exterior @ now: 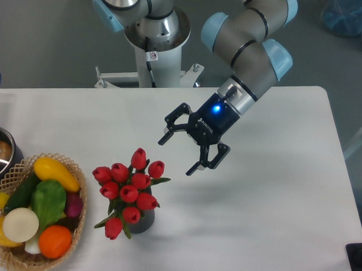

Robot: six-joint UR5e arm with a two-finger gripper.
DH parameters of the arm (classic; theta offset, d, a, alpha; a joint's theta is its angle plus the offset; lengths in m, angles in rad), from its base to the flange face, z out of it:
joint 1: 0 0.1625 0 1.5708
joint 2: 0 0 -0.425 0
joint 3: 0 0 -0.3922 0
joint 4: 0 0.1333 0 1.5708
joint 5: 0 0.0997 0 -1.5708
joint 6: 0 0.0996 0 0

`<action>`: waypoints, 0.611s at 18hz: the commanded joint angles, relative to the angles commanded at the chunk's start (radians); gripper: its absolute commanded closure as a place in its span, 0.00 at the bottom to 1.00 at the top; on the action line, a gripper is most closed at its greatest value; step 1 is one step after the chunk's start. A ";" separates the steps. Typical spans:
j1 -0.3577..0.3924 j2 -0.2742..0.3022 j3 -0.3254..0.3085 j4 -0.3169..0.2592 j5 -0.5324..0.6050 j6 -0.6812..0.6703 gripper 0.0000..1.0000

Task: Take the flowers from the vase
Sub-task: 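Lower the open gripper around the tulip stems above the vase rim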

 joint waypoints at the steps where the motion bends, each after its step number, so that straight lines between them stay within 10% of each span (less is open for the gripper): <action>1: -0.014 -0.011 0.002 0.028 0.000 0.000 0.00; 11: -0.069 -0.100 0.040 0.120 0.012 0.003 0.00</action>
